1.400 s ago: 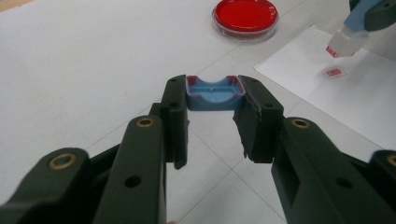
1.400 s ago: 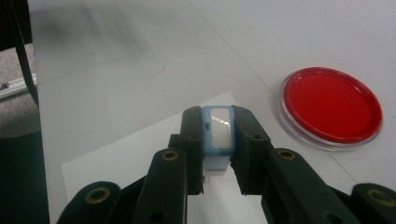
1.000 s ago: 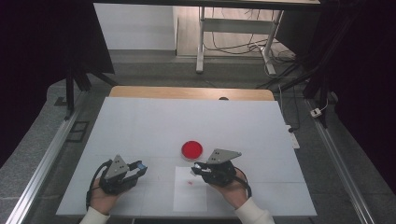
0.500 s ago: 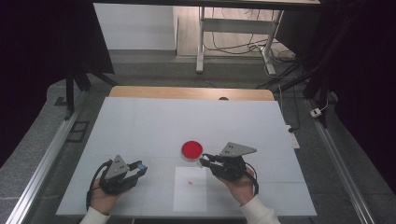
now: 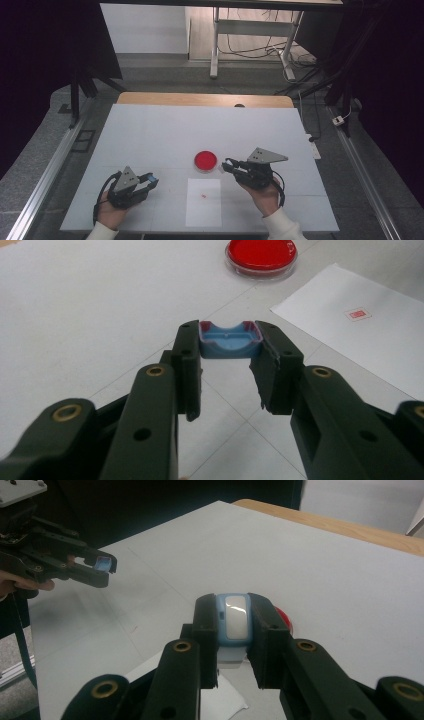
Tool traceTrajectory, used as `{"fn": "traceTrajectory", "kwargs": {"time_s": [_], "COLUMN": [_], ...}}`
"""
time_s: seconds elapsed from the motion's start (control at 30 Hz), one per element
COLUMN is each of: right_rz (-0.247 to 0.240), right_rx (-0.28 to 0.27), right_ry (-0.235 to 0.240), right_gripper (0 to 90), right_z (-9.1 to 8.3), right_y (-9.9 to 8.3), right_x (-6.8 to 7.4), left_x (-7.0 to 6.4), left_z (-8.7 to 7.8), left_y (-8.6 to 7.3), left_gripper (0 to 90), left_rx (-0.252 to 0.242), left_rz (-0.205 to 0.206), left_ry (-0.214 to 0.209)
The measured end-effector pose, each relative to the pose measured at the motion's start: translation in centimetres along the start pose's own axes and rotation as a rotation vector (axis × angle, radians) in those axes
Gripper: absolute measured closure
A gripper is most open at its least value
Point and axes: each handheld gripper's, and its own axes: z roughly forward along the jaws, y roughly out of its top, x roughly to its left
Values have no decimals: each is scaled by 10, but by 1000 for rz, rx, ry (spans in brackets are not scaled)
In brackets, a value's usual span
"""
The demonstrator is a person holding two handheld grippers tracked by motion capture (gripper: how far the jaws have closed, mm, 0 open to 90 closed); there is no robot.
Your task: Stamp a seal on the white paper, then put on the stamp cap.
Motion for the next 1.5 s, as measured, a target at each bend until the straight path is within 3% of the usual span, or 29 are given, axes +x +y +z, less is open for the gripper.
{"fn": "traceTrajectory", "kwargs": {"time_s": [1.5], "right_rz": [-20], "right_rx": [-2], "right_ry": [8], "right_gripper": [751], "right_z": [3], "right_y": [2], "right_x": [8], "left_x": [-14], "left_z": [9], "left_y": [11], "left_gripper": [653], "left_rx": [-10], "left_rz": [30], "left_ry": [-29]}}
